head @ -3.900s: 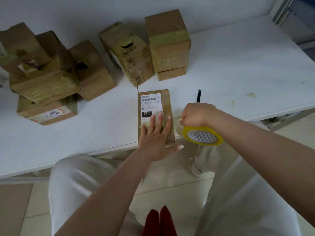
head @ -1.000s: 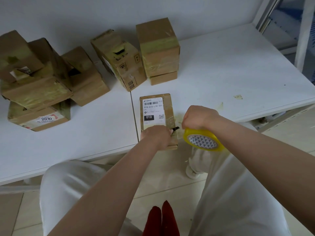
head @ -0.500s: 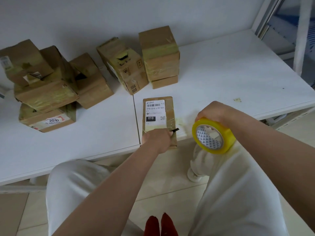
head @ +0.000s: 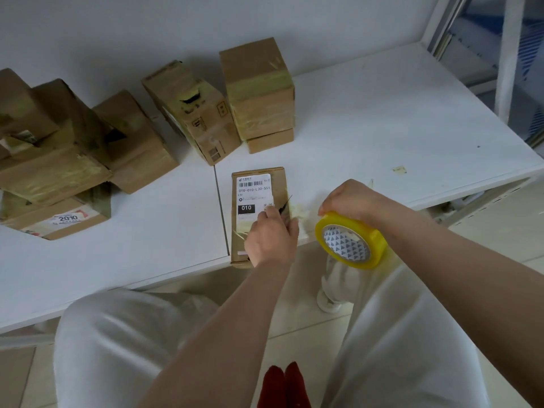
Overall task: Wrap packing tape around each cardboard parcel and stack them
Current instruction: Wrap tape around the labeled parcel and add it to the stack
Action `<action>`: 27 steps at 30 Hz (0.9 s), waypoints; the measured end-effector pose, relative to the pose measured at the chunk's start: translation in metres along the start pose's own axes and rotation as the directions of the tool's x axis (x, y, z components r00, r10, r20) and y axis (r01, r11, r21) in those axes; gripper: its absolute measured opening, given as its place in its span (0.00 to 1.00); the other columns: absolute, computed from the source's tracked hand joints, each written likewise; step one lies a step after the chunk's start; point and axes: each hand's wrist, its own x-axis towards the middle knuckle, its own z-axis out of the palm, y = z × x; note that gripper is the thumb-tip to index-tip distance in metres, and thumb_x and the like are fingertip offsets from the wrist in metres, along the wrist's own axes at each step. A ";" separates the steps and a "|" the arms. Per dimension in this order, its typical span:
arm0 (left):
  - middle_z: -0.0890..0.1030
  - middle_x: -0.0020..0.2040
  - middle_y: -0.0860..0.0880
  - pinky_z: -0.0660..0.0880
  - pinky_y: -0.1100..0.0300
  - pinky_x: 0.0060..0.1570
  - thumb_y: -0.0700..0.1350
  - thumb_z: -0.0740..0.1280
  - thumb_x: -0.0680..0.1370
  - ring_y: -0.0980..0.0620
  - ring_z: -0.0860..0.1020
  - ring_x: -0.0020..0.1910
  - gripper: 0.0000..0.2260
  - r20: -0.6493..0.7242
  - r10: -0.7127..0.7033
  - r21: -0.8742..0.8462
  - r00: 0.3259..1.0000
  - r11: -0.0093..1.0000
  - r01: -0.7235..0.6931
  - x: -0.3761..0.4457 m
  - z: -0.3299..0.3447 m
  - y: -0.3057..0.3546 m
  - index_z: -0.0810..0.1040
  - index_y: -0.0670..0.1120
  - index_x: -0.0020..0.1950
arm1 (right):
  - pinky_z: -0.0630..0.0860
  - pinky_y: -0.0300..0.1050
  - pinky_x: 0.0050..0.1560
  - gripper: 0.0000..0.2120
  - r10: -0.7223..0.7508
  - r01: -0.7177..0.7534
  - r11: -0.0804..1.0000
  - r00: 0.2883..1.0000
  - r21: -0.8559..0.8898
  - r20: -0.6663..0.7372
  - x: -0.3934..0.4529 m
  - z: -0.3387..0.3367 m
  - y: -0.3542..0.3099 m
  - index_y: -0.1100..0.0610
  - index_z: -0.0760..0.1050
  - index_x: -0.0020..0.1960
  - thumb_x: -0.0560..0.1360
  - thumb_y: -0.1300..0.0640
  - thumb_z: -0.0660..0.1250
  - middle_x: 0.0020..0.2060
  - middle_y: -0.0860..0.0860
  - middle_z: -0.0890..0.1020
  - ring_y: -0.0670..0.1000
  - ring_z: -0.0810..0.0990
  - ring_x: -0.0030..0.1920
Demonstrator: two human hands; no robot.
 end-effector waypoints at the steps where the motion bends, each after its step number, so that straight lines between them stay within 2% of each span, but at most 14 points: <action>1: 0.76 0.56 0.47 0.70 0.54 0.39 0.60 0.60 0.79 0.45 0.78 0.54 0.23 -0.005 0.000 0.024 1.000 1.000 0.000 -0.001 0.003 0.002 0.67 0.44 0.65 | 0.79 0.50 0.55 0.12 -0.006 0.006 1.000 1.000 0.000 0.002 0.000 0.000 0.000 0.61 0.83 0.51 0.71 0.55 0.73 0.48 0.56 0.83 0.56 0.81 0.50; 6: 0.74 0.57 0.46 0.69 0.55 0.37 0.54 0.63 0.78 0.46 0.76 0.54 0.21 -0.002 -0.036 0.036 0.999 0.999 0.036 0.004 0.005 0.004 0.66 0.44 0.65 | 0.79 0.50 0.55 0.09 -0.004 0.005 0.999 1.000 0.045 -0.004 -0.003 -0.004 -0.001 0.57 0.85 0.48 0.70 0.55 0.74 0.46 0.54 0.84 0.56 0.81 0.49; 9: 0.74 0.57 0.46 0.71 0.54 0.39 0.55 0.66 0.77 0.46 0.76 0.54 0.22 0.027 -0.036 0.022 0.999 0.999 0.036 0.009 0.000 0.004 0.66 0.43 0.63 | 0.79 0.49 0.54 0.08 -0.031 0.032 0.998 0.999 0.053 -0.022 -0.008 -0.006 -0.002 0.57 0.85 0.48 0.71 0.55 0.74 0.47 0.54 0.84 0.55 0.81 0.49; 12: 0.74 0.59 0.45 0.75 0.51 0.49 0.60 0.66 0.76 0.45 0.76 0.57 0.27 0.054 -0.024 -0.125 0.998 0.992 0.030 0.013 -0.014 -0.012 0.66 0.43 0.65 | 0.77 0.46 0.52 0.08 -0.066 0.068 0.995 0.997 0.067 -0.029 -0.014 -0.008 -0.004 0.57 0.85 0.48 0.71 0.55 0.74 0.47 0.53 0.84 0.54 0.81 0.50; 14: 0.74 0.61 0.44 0.76 0.49 0.54 0.59 0.64 0.77 0.43 0.76 0.58 0.27 -0.003 -0.072 -0.246 0.997 0.967 0.069 0.019 -0.026 -0.037 0.66 0.44 0.69 | 0.77 0.45 0.50 0.09 -0.079 0.080 0.994 0.997 0.068 -0.017 -0.017 -0.007 -0.006 0.56 0.85 0.50 0.72 0.54 0.73 0.48 0.53 0.84 0.54 0.80 0.49; 17: 0.74 0.63 0.42 0.75 0.46 0.59 0.56 0.63 0.79 0.41 0.74 0.61 0.28 -0.018 -0.145 -0.260 0.989 0.956 0.135 0.033 -0.042 -0.086 0.62 0.44 0.73 | 0.77 0.44 0.48 0.08 -0.093 0.092 0.993 0.996 0.074 0.012 -0.020 -0.002 -0.014 0.55 0.85 0.50 0.72 0.54 0.73 0.48 0.53 0.84 0.54 0.81 0.48; 19: 0.72 0.68 0.41 0.72 0.43 0.64 0.59 0.62 0.79 0.40 0.70 0.67 0.33 0.023 -0.170 -0.235 0.985 0.957 0.171 0.040 -0.049 -0.110 0.57 0.42 0.76 | 0.76 0.43 0.45 0.08 -0.105 0.103 0.991 0.994 0.080 0.024 -0.023 0.003 -0.020 0.55 0.85 0.49 0.72 0.54 0.73 0.47 0.54 0.85 0.54 0.82 0.47; 20: 0.71 0.70 0.41 0.70 0.43 0.66 0.62 0.61 0.78 0.40 0.68 0.69 0.35 0.016 -0.163 -0.240 0.987 0.957 0.162 0.040 -0.053 -0.115 0.58 0.41 0.76 | 0.76 0.41 0.44 0.08 -0.116 0.114 0.990 0.993 0.081 0.030 -0.025 0.005 -0.023 0.55 0.85 0.49 0.72 0.54 0.73 0.47 0.54 0.85 0.53 0.82 0.47; 22: 0.72 0.70 0.44 0.69 0.46 0.67 0.65 0.59 0.77 0.43 0.69 0.69 0.32 -0.065 -0.087 -0.316 0.994 0.947 0.062 0.031 -0.059 -0.111 0.67 0.43 0.72 | 0.75 0.38 0.40 0.07 -0.148 0.143 0.986 0.988 0.087 0.050 -0.029 0.007 -0.030 0.55 0.85 0.49 0.72 0.54 0.73 0.45 0.53 0.85 0.50 0.81 0.43; 24: 0.78 0.63 0.49 0.72 0.54 0.62 0.65 0.61 0.77 0.49 0.74 0.63 0.26 -0.071 0.022 -0.474 0.997 0.879 -0.053 0.012 -0.064 -0.089 0.76 0.47 0.63 | 0.73 0.36 0.36 0.06 -0.180 0.172 0.981 0.981 0.093 0.079 -0.034 0.008 -0.035 0.53 0.86 0.48 0.73 0.54 0.73 0.42 0.49 0.84 0.45 0.79 0.40; 25: 0.80 0.57 0.51 0.74 0.54 0.58 0.68 0.61 0.75 0.51 0.78 0.57 0.26 -0.005 0.076 -0.548 0.997 0.834 -0.067 0.003 -0.064 -0.077 0.79 0.48 0.58 | 0.72 0.36 0.36 0.06 -0.192 0.184 0.979 0.977 0.091 0.093 -0.036 0.008 -0.037 0.52 0.86 0.48 0.73 0.53 0.73 0.40 0.47 0.84 0.43 0.78 0.39; 27: 0.83 0.47 0.52 0.78 0.52 0.54 0.75 0.57 0.68 0.53 0.81 0.48 0.33 0.160 0.148 -0.630 0.976 0.777 -0.015 -0.011 -0.063 -0.054 0.81 0.48 0.50 | 0.71 0.36 0.35 0.05 -0.210 0.202 0.976 0.971 0.075 0.115 -0.040 0.009 -0.039 0.50 0.85 0.48 0.74 0.52 0.72 0.38 0.46 0.83 0.43 0.78 0.38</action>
